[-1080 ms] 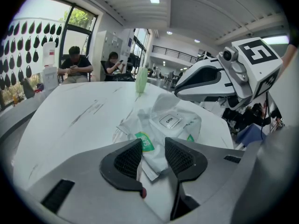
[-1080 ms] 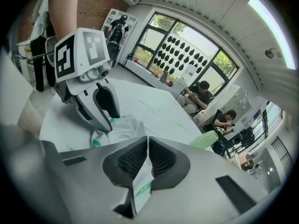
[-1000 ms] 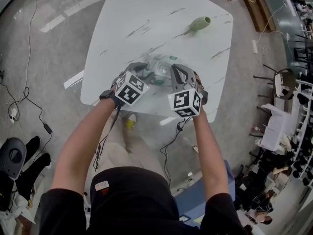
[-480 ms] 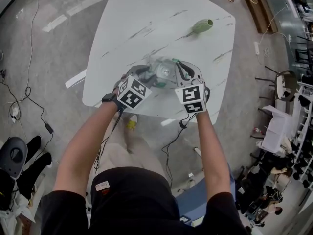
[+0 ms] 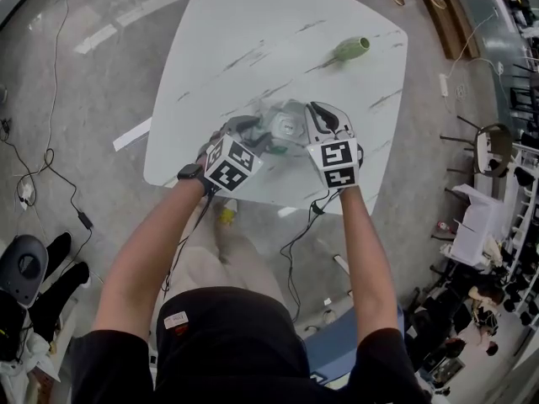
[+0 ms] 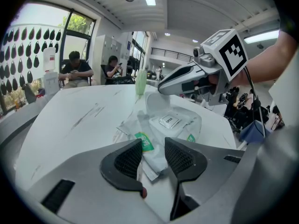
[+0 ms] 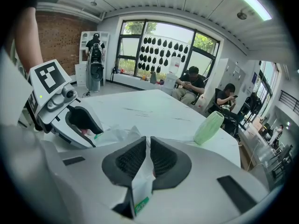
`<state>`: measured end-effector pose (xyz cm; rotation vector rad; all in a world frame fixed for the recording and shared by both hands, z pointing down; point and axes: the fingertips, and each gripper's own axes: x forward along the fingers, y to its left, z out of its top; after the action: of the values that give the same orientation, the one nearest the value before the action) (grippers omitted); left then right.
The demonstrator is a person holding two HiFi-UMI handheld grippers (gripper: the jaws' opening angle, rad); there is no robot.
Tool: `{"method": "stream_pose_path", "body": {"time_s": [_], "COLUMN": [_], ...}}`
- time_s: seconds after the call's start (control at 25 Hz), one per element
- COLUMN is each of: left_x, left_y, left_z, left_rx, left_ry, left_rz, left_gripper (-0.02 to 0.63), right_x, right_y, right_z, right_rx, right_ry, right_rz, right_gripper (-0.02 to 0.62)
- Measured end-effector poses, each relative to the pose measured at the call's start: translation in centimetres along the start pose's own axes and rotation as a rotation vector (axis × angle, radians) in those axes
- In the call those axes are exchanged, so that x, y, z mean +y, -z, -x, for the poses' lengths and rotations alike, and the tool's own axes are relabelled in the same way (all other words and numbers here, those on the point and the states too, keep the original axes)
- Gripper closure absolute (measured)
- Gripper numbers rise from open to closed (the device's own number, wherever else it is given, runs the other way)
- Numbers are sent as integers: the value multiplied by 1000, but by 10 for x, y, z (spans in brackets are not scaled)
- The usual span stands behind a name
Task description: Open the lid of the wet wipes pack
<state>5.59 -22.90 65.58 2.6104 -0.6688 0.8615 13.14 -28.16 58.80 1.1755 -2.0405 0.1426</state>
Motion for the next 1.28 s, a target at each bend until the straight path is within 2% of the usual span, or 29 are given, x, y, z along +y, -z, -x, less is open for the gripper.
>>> {"method": "stream_pose_path", "body": {"time_s": [0.68,0.96,1.04,1.16,1.28], "left_x": [1,1,1,1,3], "left_y": [1,0,1,0,-2], "left_z": [-1,1,1,0,0], "left_rx": [3,2,3,5,4], "left_ry": [6,8,7,11,9], "left_rz": [3,3,4,8,5], "left_gripper": [436,436,436,436,436], "right_x": [-16,-22,-14,-3,-4], "right_y": [7,17,27,40,39], "right_z": [-24,-38,-45,-52,-55], "right_rx": [29,55,102,159,171], "right_ry": [-21,-46,-67,-78,-95], "right_rz": [-146,-281,-280,-234,-246], "right_gripper": [560,561,595,595,595]}}
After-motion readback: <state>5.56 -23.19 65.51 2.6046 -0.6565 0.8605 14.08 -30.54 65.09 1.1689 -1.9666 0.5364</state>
